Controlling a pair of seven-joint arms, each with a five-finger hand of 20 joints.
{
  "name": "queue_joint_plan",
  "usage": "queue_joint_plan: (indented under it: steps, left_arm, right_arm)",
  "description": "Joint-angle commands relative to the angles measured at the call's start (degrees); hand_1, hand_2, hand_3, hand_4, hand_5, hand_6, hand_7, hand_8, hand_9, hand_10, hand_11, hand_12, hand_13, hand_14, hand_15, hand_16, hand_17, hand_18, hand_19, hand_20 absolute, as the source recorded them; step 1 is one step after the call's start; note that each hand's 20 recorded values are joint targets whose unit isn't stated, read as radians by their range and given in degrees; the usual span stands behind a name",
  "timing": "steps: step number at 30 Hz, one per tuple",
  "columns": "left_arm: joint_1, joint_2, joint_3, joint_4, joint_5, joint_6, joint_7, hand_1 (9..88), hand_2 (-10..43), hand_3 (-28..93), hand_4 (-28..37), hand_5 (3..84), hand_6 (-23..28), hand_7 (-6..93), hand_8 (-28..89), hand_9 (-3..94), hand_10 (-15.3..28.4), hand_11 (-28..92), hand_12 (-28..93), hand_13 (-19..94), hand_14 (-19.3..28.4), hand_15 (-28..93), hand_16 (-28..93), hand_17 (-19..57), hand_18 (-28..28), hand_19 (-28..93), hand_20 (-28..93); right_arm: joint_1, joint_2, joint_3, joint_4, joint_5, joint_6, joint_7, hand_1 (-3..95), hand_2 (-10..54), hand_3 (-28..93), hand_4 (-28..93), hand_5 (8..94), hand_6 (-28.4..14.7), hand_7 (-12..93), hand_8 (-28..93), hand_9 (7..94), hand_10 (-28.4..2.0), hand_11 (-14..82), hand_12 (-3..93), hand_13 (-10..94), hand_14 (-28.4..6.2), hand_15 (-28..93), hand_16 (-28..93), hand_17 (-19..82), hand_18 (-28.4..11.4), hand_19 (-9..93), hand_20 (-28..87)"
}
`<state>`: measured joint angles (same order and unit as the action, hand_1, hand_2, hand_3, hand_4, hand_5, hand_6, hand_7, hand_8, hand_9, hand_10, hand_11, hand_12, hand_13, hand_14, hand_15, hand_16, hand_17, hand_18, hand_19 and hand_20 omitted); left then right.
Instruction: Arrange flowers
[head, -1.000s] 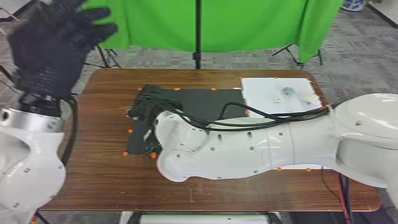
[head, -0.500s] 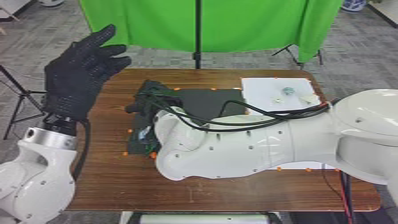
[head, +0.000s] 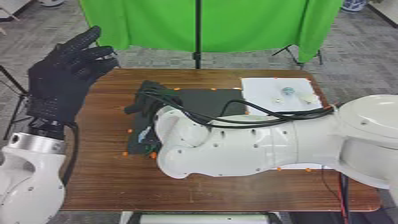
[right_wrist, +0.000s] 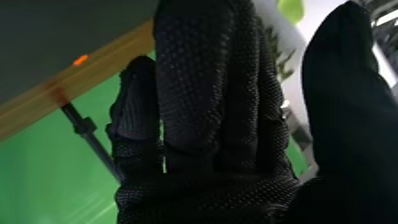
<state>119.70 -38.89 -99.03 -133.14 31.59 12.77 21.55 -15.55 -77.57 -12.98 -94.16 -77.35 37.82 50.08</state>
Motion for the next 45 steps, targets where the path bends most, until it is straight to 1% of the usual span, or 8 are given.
queue_joint_plan:
  steps: [1, 4, 6, 7, 8, 20, 33, 45]
  left_arm:
    - [12.9, -4.65, -5.62, -2.05, -0.22, 2.85, 0.53, 18.4, 5.7, 76, -28.3, 35.8, 9.1, 11.3, -8, 31.9, 19.7, 30, 12, 23, 27.7, 60, -11, -8.2, 23.8, 57, 24]
    - [15.3, -5.96, -6.50, -2.33, -0.47, 3.77, 0.75, 18.2, 5.6, 76, -28.3, 35.8, 9.1, 11.3, -8, 31.9, 19.7, 29, 12, 23, 27.7, 60, -11, -8.1, 23.7, 57, 24]
    - [17.4, -7.05, -8.11, -2.69, -0.36, 3.27, 0.75, 18.1, 5.6, 76, -28.3, 35.8, 9.1, 11.3, -8, 31.9, 19.6, 29, 12, 23, 27.7, 60, -11, -8.3, 23.6, 57, 24]
    - [18.3, -7.34, -8.43, -2.84, -0.43, 3.64, 1.18, 18.2, 5.6, 76, -28.3, 35.8, 9.1, 11.3, -8, 32.0, 19.6, 29, 12, 23, 27.7, 60, -11, -8.6, 23.6, 56, 24]
    - [18.8, -7.81, -8.84, -2.87, -0.36, 3.54, 0.88, 18.1, 5.6, 76, -28.3, 35.8, 9.1, 11.5, -8, 31.9, 19.7, 30, 12, 23, 27.8, 60, -11, -8.9, 23.5, 56, 24]
    - [25.5, -10.32, -11.13, -3.67, -0.97, 3.69, 3.32, 18.0, 5.7, 76, -28.3, 35.6, 9.0, 11.7, -8, 31.7, 19.8, 30, 12, 23, 27.8, 60, -11, -10.0, 23.0, 54, 22]
    - [24.2, -9.26, -9.11, -2.68, -1.80, 4.32, 4.34, 17.4, 5.9, 75, -28.3, 35.4, 8.8, 11.6, -8, 31.7, 19.8, 30, 12, 23, 27.9, 60, -11, -10.0, 22.8, 54, 23]
    - [22.3, -8.26, -7.53, -2.14, -2.21, 4.01, 5.03, 17.4, 6.2, 75, -28.3, 35.3, 8.9, 11.6, -8, 31.7, 19.9, 30, 12, 23, 27.9, 60, -11, -9.9, 22.6, 54, 23]
  right_arm:
    - [-5.5, 10.6, 6.6, -3.2, -3.3, -13.8, -2.9, 40.4, -9.5, 63, -28, 61.8, 1.4, 19, -14, 78.9, -8.1, 18.2, 13.0, 80, -5.4, 47, 19, 34, -17.5, 90, 15]
    - [-8.1, 15.9, 9.0, -6.0, -5.8, -16.3, -3.3, 37.6, -9.5, 66, -28, 59.4, 0.5, 19, -14, 74.8, -9.3, 18.5, 12.6, 75, -6.8, 49, 17, 31, -18.2, 88, 14]
    - [-14.1, 19.4, 16.1, -8.6, -10.4, -23.4, -3.7, 36.1, -9.5, 68, -28, 57.9, -0.1, 19, -14, 71.7, -9.9, 19.0, 12.3, 72, -7.9, 51, 15, 29, -18.6, 86, 13]
    - [-12.2, 21.1, 13.4, -9.7, -9.8, -20.9, -4.4, 35.3, -9.5, 69, -28, 57.3, -0.6, 19, -14, 69.6, -10.3, 19.1, 12.2, 70, -8.6, 52, 14, 28, -18.9, 85, 13]
    - [-17.1, 22.6, 19.2, -11.0, -12.9, -25.4, -4.5, 34.4, -9.5, 70, -28, 56.6, -0.7, 19, -14, 68.2, -10.8, 18.9, 12.1, 68, -9.3, 52, 14, 27, -19.0, 84, 13]
    - [-32.8, 40.5, 36.0, -20.1, -27.6, -23.3, -2.9, 31.2, -8.1, 73, -28, 52.3, -1.8, 17, -13, 62.1, -15.2, 16.3, 12.3, 62, -12.3, 54, 11, 23, -20.4, 81, 13]
    - [-44.9, 50.4, 49.3, -17.3, -28.7, -21.6, 0.3, 31.6, -7.4, 74, -28, 51.1, -1.5, 17, -13, 62.1, -16.1, 16.1, 12.5, 63, -12.3, 55, 10, 24, -21.0, 82, 13]
    - [-45.4, 52.1, 48.9, -13.6, -29.7, -28.9, 2.7, 32.2, -7.9, 74, -28, 50.7, -1.1, 17, -12, 66.7, -16.4, 19.2, 13.7, 67, -11.3, 61, 13, 26, -21.9, 84, 15]
